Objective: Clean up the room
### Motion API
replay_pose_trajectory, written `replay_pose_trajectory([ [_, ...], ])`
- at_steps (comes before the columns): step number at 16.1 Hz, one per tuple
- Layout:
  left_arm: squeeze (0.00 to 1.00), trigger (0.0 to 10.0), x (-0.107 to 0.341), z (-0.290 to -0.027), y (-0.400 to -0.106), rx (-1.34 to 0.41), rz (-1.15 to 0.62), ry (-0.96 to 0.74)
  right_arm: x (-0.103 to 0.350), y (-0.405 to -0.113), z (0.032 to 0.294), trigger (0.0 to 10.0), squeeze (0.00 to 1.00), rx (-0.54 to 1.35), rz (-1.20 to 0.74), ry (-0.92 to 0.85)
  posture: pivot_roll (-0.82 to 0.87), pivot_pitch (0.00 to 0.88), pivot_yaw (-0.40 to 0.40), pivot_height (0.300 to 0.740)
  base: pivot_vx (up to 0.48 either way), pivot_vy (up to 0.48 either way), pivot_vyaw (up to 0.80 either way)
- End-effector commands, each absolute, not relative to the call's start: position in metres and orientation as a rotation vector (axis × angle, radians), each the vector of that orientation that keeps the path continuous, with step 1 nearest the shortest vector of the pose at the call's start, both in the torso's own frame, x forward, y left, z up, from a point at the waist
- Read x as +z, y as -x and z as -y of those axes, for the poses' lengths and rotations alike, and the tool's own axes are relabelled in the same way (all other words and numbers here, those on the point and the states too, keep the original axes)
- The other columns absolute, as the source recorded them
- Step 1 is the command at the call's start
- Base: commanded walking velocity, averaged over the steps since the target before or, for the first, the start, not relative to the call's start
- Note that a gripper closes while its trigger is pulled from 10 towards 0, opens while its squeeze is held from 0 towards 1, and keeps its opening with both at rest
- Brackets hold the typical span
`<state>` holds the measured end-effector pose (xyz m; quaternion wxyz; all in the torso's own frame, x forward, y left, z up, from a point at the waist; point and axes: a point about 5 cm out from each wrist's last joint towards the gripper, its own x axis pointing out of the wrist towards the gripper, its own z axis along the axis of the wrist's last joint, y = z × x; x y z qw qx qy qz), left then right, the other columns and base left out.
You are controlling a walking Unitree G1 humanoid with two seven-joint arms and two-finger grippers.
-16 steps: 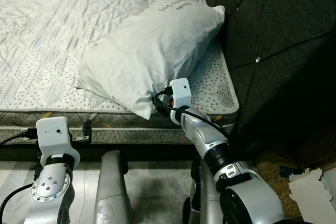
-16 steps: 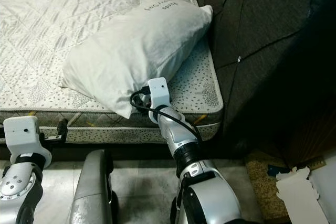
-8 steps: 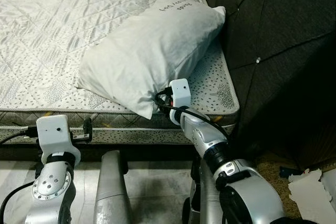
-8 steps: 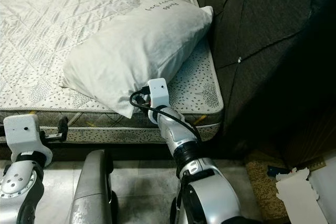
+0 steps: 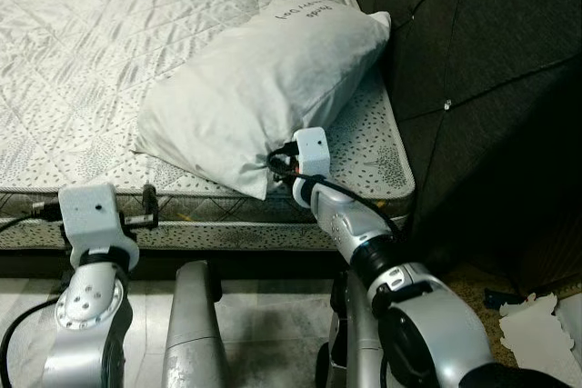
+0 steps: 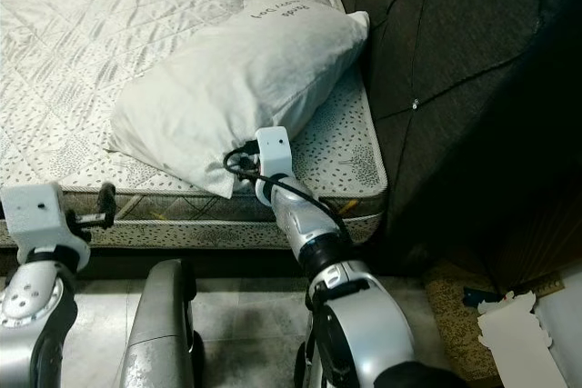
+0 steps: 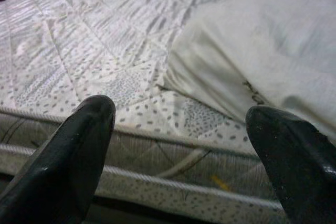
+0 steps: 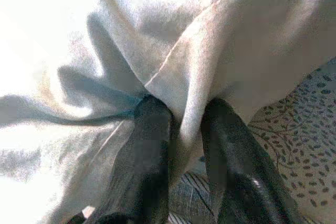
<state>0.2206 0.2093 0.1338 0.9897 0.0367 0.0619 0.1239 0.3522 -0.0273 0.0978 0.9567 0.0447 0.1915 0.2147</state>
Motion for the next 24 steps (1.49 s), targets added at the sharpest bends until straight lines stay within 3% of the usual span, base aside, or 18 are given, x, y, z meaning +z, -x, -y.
replay_pose_trajectory([
  [1, 0.0, 10.0, 0.133, -0.213, -0.221, 0.258, -0.138, -0.077, 0.118, -0.352, -0.006, 0.0, 0.0, 0.496, -0.34, -0.136, 0.13, 0.004, -0.046, 0.547, 0.0, 0.0, 0.0],
  [12, 0.0, 10.0, 0.143, -0.208, -0.233, 0.221, -0.138, -0.066, 0.126, -0.369, 0.023, 0.0, 0.0, 0.4, -0.299, -0.125, 0.09, 0.0, -0.028, 0.547, 0.0, 0.0, 0.0],
  [14, 0.0, 10.0, 0.139, -0.203, -0.232, 0.219, -0.149, -0.052, 0.129, -0.378, 0.049, 0.0, 0.0, 0.337, -0.285, -0.095, 0.08, 0.0, -0.036, 0.547, 0.0, 0.0, 0.0],
  [18, 0.0, 10.0, 0.125, -0.204, -0.225, 0.225, -0.189, -0.053, 0.152, -0.401, 0.152, 0.0, 0.0, 0.066, -0.219, 0.013, 0.05, 0.0, -0.039, 0.547, 0.0, 0.0, 0.0],
  [24, 0.0, 10.0, 0.113, -0.195, -0.234, 0.176, -0.212, -0.053, 0.192, -0.401, 0.24, 0.0, 0.0, -0.205, -0.098, 0.074, -0.03, 0.023, -0.028, 0.547, 0.0, 0.0, 0.0],
])
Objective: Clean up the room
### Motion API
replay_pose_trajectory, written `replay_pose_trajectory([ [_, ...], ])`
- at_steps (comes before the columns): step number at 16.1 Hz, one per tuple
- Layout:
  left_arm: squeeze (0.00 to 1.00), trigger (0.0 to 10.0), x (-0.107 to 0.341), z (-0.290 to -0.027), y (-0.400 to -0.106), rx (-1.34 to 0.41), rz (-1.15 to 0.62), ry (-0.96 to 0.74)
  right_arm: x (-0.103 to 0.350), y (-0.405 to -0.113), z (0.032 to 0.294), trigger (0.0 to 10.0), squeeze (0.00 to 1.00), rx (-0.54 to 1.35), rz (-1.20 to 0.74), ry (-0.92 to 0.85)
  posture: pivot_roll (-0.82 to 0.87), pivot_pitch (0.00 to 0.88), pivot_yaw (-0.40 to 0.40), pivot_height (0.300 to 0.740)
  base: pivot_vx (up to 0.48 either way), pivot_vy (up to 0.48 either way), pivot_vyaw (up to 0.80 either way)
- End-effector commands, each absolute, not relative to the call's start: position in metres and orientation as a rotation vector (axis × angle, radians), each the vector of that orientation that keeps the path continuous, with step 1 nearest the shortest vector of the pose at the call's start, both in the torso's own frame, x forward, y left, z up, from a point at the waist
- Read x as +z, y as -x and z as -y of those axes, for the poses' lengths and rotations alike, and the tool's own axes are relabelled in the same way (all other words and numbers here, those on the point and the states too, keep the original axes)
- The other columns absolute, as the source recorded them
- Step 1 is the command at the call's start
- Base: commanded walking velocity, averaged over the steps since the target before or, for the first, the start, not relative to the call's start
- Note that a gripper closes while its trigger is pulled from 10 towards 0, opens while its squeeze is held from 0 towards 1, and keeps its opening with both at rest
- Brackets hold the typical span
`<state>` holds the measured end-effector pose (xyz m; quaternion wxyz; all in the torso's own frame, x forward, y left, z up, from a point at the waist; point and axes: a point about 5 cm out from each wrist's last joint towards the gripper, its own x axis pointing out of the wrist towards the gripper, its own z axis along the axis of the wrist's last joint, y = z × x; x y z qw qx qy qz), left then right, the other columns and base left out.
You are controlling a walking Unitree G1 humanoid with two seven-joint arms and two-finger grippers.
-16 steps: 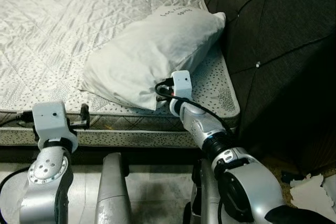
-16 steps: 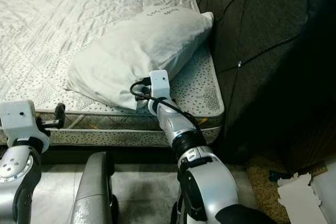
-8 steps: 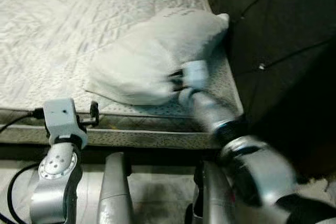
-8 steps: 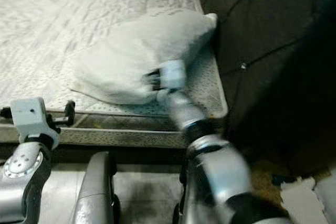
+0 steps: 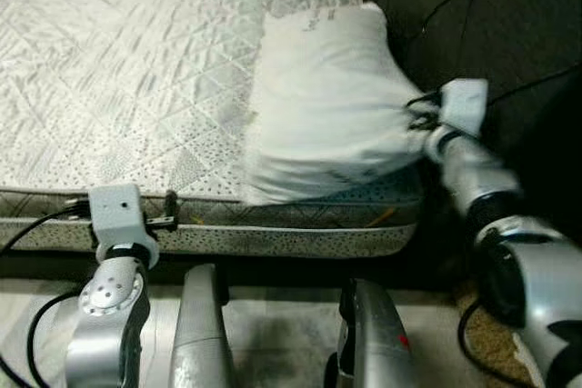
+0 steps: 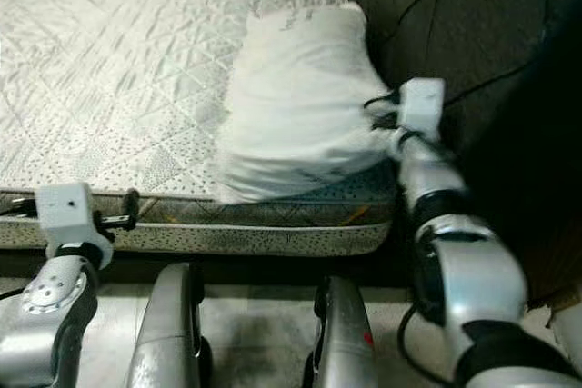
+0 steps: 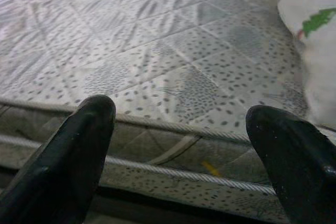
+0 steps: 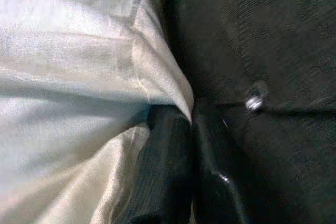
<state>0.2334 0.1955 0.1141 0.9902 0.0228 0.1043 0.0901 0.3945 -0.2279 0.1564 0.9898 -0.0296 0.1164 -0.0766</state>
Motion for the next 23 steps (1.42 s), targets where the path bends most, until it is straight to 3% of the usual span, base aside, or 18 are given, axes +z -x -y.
replay_pose_trajectory([
  [1, 0.0, 10.0, 0.111, -0.195, -0.234, 0.18, -0.215, -0.05, 0.197, -0.4, 0.249, 0.0, 0.0, -0.231, -0.081, 0.082, -0.03, 0.024, -0.029, 0.547, 0.0, 0.0, 0.0],
  [5, 0.0, 10.0, 0.109, -0.186, -0.234, 0.151, -0.219, -0.039, 0.198, -0.39, 0.276, 0.0, 0.0, -0.299, -0.053, 0.13, -0.05, 0.054, -0.021, 0.547, 0.0, 0.0, 0.0],
  [10, 0.0, 10.0, 0.112, -0.187, -0.236, 0.15, -0.207, -0.044, 0.146, -0.365, 0.274, 0.0, 0.0, -0.278, -0.123, 0.137, -0.06, 0.07, -0.011, 0.547, 0.0, 0.0, 0.0],
  [13, 0.0, 10.0, 0.114, -0.189, -0.237, 0.139, -0.204, -0.057, 0.109, -0.331, 0.247, 0.0, 0.0, -0.205, -0.158, 0.107, -0.05, 0.073, -0.002, 0.547, 0.0, 0.0, 0.0],
  [17, 0.0, 10.0, 0.114, -0.189, -0.238, 0.141, -0.204, -0.06, 0.095, -0.306, 0.212, 0.0, 0.0, -0.096, -0.2, 0.096, -0.06, 0.076, -0.003, 0.547, 0.0, 0.0, 0.0],
  [22, 0.0, 10.0, 0.115, -0.188, -0.24, 0.138, -0.199, -0.058, 0.11, -0.327, 0.205, 0.0, 0.0, -0.088, -0.19, 0.085, -0.05, 0.061, -0.001, 0.547, 0.0, 0.0, 0.0],
  [23, 0.0, 10.0, 0.116, -0.19, -0.243, 0.144, -0.191, -0.062, 0.122, -0.345, 0.209, 0.0, 0.0, -0.079, -0.179, 0.106, -0.04, 0.055, -0.003, 0.547, 0.0, 0.0, 0.0],
])
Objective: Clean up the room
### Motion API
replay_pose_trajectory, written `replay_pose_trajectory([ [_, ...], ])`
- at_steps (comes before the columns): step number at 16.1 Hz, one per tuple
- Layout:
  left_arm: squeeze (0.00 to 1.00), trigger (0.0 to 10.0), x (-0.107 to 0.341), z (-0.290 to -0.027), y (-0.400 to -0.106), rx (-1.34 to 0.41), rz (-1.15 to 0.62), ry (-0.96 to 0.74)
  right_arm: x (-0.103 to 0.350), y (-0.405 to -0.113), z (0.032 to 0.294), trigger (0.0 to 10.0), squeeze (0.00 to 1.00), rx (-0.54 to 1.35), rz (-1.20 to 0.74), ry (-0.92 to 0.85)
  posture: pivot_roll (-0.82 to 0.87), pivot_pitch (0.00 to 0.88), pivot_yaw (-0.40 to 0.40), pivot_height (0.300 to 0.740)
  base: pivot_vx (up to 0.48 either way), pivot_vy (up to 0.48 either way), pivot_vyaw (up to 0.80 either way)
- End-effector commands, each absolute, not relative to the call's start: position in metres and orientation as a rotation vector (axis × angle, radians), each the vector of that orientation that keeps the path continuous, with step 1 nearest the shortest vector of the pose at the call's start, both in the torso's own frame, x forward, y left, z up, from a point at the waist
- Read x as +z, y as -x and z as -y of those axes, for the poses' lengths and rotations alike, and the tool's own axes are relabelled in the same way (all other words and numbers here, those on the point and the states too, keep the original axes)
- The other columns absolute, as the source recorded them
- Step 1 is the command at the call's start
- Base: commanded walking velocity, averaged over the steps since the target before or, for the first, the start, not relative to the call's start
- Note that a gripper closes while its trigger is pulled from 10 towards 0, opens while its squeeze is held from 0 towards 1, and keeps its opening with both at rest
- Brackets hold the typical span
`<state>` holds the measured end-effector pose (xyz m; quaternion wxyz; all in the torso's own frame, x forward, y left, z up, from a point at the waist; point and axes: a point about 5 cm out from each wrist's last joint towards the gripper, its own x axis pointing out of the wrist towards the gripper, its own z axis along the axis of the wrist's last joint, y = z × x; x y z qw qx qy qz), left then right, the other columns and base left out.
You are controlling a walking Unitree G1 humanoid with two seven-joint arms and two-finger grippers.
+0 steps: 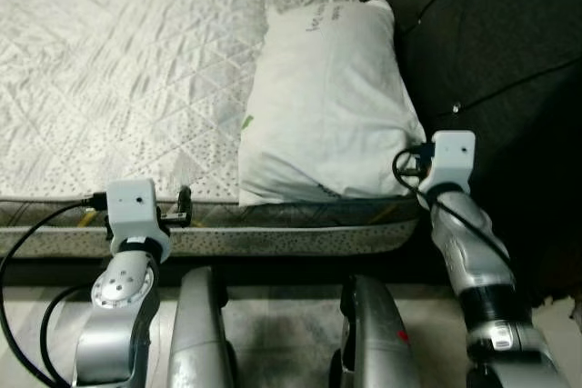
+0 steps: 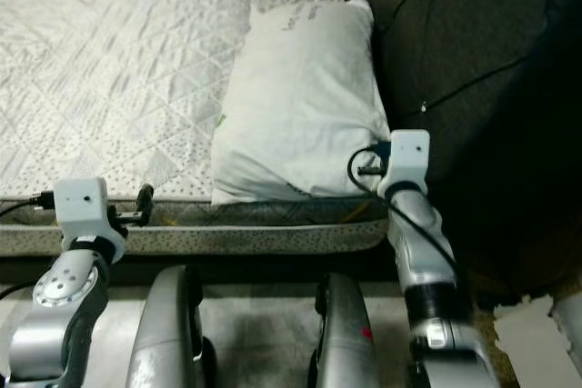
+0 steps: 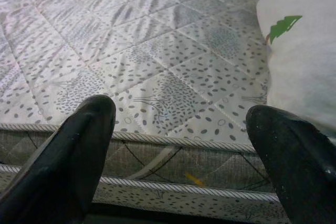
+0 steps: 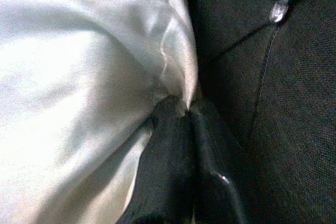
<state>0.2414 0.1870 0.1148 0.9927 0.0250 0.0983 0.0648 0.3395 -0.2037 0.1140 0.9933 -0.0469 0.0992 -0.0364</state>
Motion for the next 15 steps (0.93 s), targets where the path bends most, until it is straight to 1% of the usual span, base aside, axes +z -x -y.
replay_pose_trajectory([
  [1, 0.0, 10.0, 0.117, -0.19, -0.244, 0.145, -0.189, -0.063, 0.126, -0.35, 0.211, 0.0, 0.0, -0.078, -0.174, 0.112, -0.04, 0.054, -0.003, 0.547, 0.0, 0.0, 0.0],
  [3, 0.0, 10.0, 0.118, -0.19, -0.244, 0.149, -0.182, -0.063, 0.147, -0.37, 0.226, 0.0, 0.0, -0.11, -0.152, 0.137, -0.03, 0.044, -0.01, 0.547, 0.0, 0.0, 0.0],
  [5, 0.0, 10.0, 0.118, -0.191, -0.244, 0.157, -0.177, -0.065, 0.159, -0.379, 0.237, 0.0, 0.0, -0.131, -0.151, 0.139, -0.02, 0.038, -0.015, 0.547, 0.0, 0.0, 0.0],
  [6, 0.0, 10.0, 0.119, -0.193, -0.244, 0.167, -0.171, -0.071, 0.172, -0.385, 0.25, 0.0, 0.0, -0.175, -0.148, 0.121, -0.02, 0.031, -0.02, 0.547, 0.0, 0.0, 0.0],
  [8, 0.0, 10.0, 0.121, -0.194, -0.245, 0.172, -0.159, -0.073, 0.186, -0.391, 0.257, 0.0, 0.0, -0.195, -0.119, 0.132, -0.01, 0.024, -0.023, 0.547, 0.0, 0.0, 0.0],
  [11, 0.0, 10.0, 0.121, -0.195, -0.247, 0.174, -0.155, -0.075, 0.19, -0.393, 0.26, 0.0, 0.0, -0.21, -0.112, 0.129, -0.01, 0.012, -0.022, 0.547, 0.0, 0.0, 0.0],
  [12, 0.0, 10.0, 0.122, -0.194, -0.248, 0.17, -0.15, -0.075, 0.182, -0.393, 0.255, 4.0, 0.0, -0.189, -0.132, 0.139, -0.01, 0.007, -0.019, 0.547, 0.0, 0.0, 0.0],
  [13, 0.0, 10.0, 0.122, -0.193, -0.249, 0.167, -0.145, -0.074, 0.174, -0.392, 0.25, 10.0, 0.0, -0.164, -0.152, 0.137, -0.01, 0.006, -0.018, 0.547, 0.0, 0.0, 0.0],
  [14, 0.0, 10.0, 0.122, -0.192, -0.25, 0.163, -0.142, -0.072, 0.163, -0.39, 0.243, 10.0, 1.0, -0.138, -0.166, 0.112, -0.02, 0.004, -0.015, 0.547, 0.0, 0.0, 0.0],
  [15, 0.0, 10.0, 0.123, -0.191, -0.25, 0.16, -0.139, -0.069, 0.154, -0.387, 0.239, 10.0, 1.0, -0.132, -0.182, 0.107, -0.02, 0.001, -0.011, 0.547, 0.0, 0.0, 0.0],
])
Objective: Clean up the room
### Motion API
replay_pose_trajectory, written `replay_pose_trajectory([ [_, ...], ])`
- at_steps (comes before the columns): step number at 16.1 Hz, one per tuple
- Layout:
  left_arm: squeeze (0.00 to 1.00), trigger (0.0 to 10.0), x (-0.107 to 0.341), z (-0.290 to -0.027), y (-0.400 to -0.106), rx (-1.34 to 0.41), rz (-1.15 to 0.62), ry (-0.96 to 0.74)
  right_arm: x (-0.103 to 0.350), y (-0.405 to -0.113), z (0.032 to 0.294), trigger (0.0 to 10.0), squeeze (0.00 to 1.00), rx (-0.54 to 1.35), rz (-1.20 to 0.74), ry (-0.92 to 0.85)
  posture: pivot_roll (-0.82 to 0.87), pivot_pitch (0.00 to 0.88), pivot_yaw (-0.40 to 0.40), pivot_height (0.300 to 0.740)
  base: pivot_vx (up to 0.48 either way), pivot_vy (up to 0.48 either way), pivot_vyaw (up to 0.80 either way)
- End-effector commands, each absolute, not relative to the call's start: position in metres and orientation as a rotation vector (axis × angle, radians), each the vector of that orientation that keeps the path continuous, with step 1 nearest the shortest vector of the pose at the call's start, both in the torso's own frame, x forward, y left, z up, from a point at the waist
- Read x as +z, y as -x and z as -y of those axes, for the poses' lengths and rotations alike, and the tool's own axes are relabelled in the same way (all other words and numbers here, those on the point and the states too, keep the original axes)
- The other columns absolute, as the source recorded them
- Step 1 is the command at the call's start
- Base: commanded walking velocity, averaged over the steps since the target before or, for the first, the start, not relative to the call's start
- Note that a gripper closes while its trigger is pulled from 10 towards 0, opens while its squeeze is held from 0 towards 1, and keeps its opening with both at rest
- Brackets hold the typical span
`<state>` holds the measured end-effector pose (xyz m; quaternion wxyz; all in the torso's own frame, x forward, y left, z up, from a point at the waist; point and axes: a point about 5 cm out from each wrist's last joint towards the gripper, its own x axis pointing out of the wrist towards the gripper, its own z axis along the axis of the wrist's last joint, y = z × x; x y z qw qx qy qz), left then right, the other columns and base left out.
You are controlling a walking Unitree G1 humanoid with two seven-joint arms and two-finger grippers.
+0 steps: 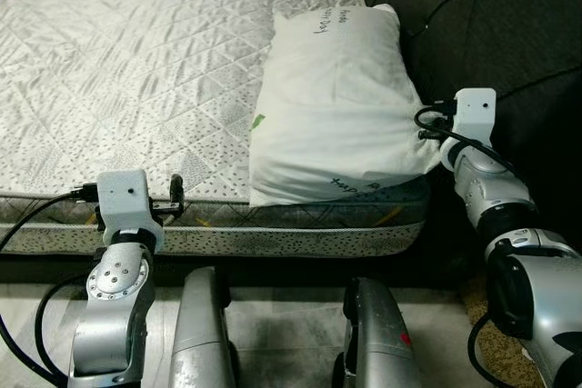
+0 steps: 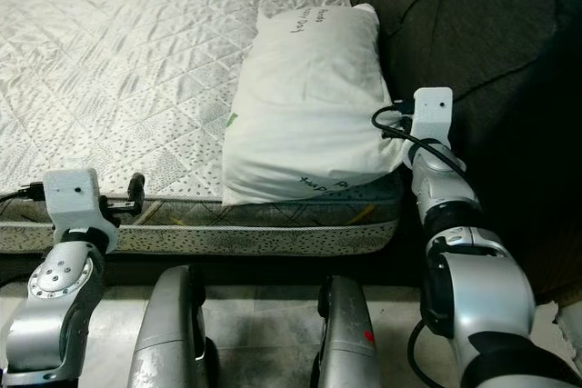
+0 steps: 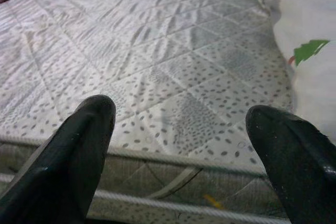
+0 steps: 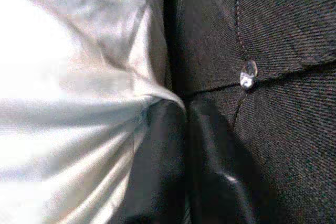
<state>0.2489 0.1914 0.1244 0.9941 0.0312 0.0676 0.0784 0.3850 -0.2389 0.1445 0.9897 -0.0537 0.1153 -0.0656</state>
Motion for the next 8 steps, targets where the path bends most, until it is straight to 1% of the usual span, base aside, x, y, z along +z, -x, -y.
replay_pose_trajectory([
  [1, 0.0, 10.0, 0.123, -0.191, -0.251, 0.159, -0.139, -0.067, 0.15, -0.386, 0.238, 10.0, 1.0, -0.136, -0.188, 0.107, -0.02, 0.001, -0.011, 0.547, 0.0, 0.0, 0.0],
  [3, 0.0, 10.0, 0.123, -0.191, -0.253, 0.152, -0.137, -0.065, 0.128, -0.379, 0.229, 10.0, 1.0, -0.132, -0.227, 0.12, -0.02, 0.0, -0.005, 0.547, 0.0, 0.0, 0.0],
  [8, 0.0, 10.0, 0.122, -0.19, -0.254, 0.151, -0.138, -0.063, 0.095, -0.359, 0.224, 10.0, 1.0, -0.079, -0.294, 0.164, -0.03, 0.003, -0.007, 0.547, 0.0, 0.0, 0.0],
])
